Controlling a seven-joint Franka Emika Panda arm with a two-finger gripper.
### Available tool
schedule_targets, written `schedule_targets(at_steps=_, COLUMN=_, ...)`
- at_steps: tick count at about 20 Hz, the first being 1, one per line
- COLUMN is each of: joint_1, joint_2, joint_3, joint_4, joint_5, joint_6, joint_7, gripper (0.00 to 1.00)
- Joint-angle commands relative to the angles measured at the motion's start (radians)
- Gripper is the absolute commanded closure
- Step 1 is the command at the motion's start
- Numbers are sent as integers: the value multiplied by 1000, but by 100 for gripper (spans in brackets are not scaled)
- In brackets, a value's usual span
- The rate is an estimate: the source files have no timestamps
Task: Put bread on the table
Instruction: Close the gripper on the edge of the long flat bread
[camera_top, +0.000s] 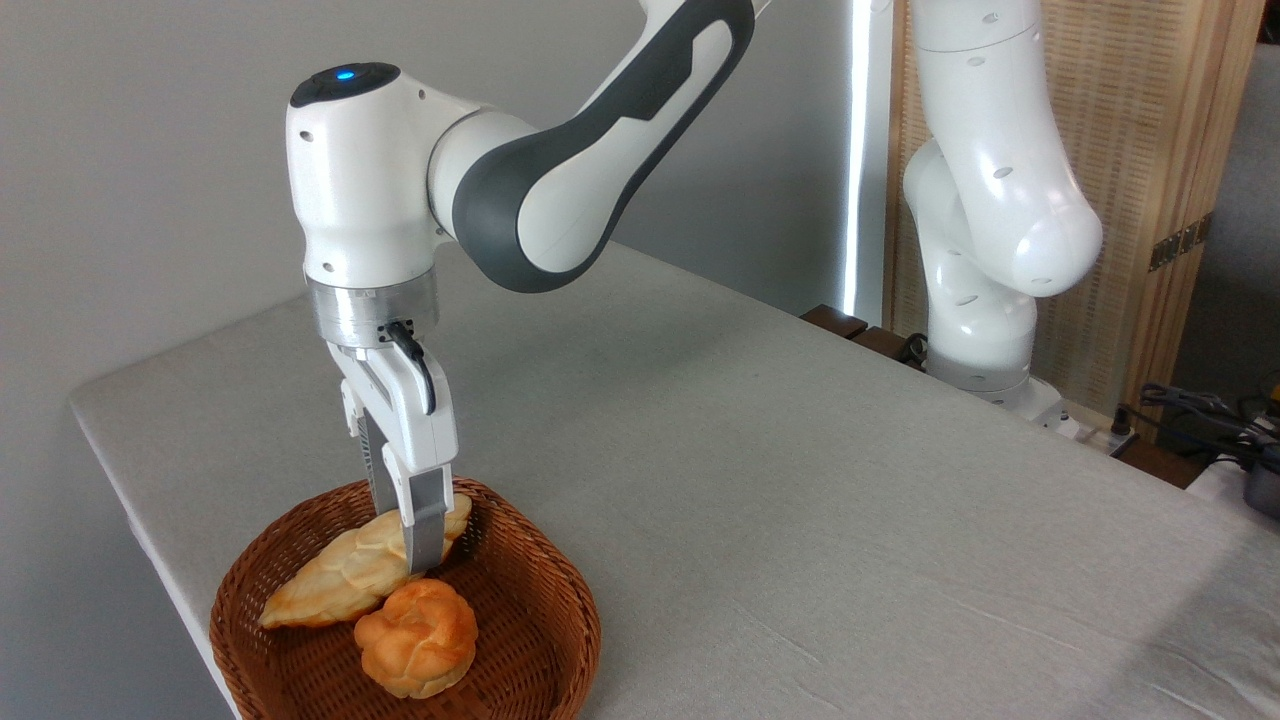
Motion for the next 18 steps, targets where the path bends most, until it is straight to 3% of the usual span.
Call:
schedule_targets(at_steps=1, joint_1=5, joint_2=-5, joint_3=0, joint_4=0, joint_5=-11, joint_6=-16, joint_7=2, gripper=45)
schedule_targets(at_steps=16, joint_1=5, joint_2=-5, joint_3=0, joint_4=2, joint_5=-9, joint_6=-14, joint_7=4, gripper=45)
schedule_targets(at_steps=18, joint_1=5, joint_2=-5, joint_3=0, joint_4=2, joint_5=-9, joint_6=-13, joint_7=5, gripper=53)
